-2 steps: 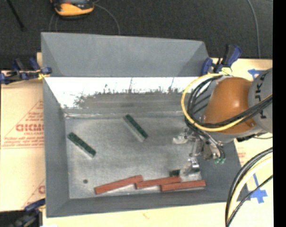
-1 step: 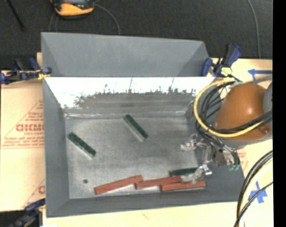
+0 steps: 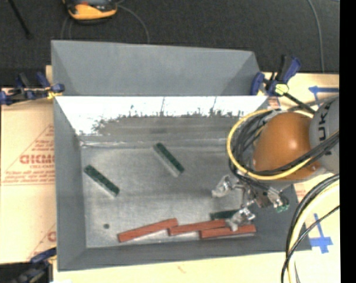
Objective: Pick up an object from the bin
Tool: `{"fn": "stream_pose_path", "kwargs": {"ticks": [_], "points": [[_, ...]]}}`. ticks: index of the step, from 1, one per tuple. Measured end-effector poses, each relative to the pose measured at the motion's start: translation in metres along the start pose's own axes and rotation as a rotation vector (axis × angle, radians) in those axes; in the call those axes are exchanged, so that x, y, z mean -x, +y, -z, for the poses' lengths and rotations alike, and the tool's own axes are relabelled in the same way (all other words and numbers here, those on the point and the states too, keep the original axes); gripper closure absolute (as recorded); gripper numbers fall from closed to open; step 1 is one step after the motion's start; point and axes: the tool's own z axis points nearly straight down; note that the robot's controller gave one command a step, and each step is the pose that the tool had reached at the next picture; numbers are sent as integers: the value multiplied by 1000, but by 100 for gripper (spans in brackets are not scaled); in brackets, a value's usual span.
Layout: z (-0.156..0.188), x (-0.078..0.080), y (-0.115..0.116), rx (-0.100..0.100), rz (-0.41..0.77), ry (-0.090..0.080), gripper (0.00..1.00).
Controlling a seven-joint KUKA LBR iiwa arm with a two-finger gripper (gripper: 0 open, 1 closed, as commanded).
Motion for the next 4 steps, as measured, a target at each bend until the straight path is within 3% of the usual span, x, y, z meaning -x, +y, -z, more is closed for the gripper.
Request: {"fn": "stream_pose_path", "kwargs": {"ticks": [1,2,3,4], "points": [[0,0,0,0,0,0,100],[17,-1,-9,0,81,-7,100],[94,-6,-8,2,612,-8,100],[94,-6,-7,4,611,-8,0]]}}
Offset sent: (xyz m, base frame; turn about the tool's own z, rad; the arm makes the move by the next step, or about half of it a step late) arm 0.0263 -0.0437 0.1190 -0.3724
